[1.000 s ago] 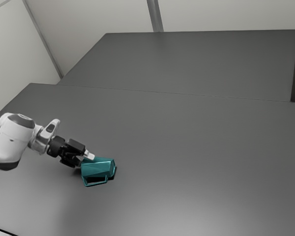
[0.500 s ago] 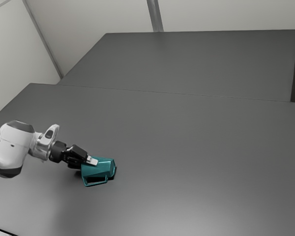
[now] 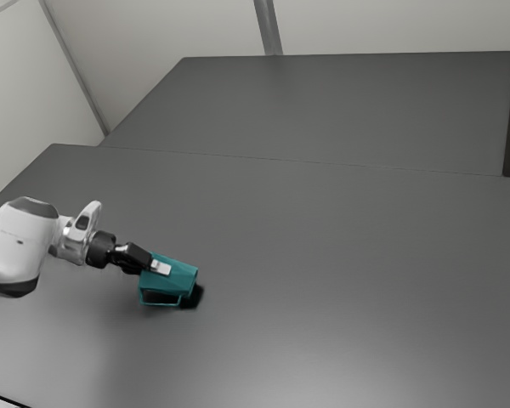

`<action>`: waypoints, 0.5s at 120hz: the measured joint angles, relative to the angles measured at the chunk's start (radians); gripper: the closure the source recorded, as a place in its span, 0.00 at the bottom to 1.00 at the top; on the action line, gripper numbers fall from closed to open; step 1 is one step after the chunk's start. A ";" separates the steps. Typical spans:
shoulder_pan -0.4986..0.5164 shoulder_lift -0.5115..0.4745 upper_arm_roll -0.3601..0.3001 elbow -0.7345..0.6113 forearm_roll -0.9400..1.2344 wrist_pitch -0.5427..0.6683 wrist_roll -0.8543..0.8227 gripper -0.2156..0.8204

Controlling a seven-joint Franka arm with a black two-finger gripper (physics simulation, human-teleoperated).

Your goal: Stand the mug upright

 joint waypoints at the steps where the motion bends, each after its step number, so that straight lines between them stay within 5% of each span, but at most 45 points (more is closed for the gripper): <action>1: 0.002 -0.003 -0.005 0.001 0.001 0.002 0.001 0.95; 24: 0.029 -0.079 -0.117 0.042 0.103 0.093 -0.004 0.96; 60: -0.027 -0.130 -0.303 0.117 0.564 0.293 -0.199 0.96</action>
